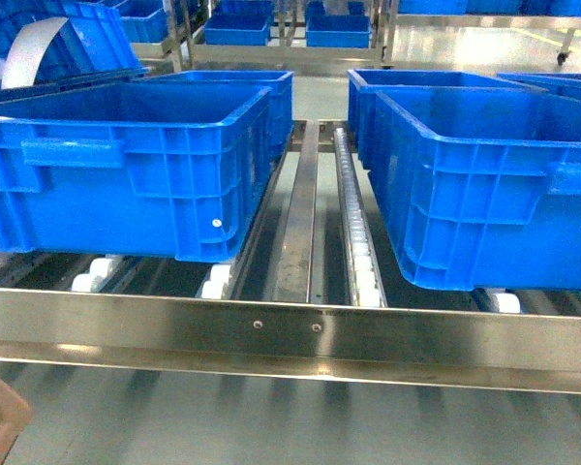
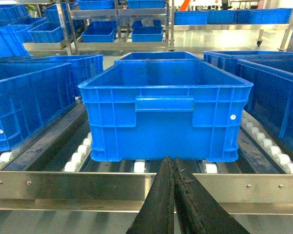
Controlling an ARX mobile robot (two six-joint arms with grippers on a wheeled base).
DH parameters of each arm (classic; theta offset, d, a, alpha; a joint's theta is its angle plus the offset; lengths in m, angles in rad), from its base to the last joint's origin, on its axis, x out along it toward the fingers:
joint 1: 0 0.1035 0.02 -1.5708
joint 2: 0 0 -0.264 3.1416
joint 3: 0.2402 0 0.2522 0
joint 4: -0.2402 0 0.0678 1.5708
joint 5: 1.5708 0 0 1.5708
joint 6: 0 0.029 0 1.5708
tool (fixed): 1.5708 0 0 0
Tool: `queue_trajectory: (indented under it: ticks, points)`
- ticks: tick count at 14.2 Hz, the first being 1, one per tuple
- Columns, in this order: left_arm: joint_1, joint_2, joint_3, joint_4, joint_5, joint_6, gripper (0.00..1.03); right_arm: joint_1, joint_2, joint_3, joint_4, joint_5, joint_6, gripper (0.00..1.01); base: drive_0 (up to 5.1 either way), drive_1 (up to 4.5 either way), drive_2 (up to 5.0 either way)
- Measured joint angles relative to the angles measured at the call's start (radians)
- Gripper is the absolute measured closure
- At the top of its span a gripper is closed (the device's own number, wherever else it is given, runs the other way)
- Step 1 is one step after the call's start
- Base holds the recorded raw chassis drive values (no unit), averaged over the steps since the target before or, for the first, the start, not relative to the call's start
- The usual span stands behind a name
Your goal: Place part in tray to right shelf
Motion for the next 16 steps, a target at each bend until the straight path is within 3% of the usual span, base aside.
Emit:
queue_trajectory:
  ticks: [8, 10, 16]
  points:
    - [0.0, -0.155, 0.0, -0.156, 0.0, 0.0, 0.91, 0.0, 0.0, 0.0, 0.0, 0.0, 0.0, 0.99, 0.0, 0.0, 0.0]
    - [0.0, -0.299, 0.001, -0.354, 0.002, 0.0, 0.91, 0.0, 0.0, 0.0, 0.0, 0.0, 0.0, 0.99, 0.0, 0.0, 0.0]
    - [0.0, -0.319, 0.001, -0.335, 0.001, 0.002, 0.91, 0.0, 0.0, 0.0, 0.0, 0.0, 0.0, 0.99, 0.0, 0.0, 0.0]
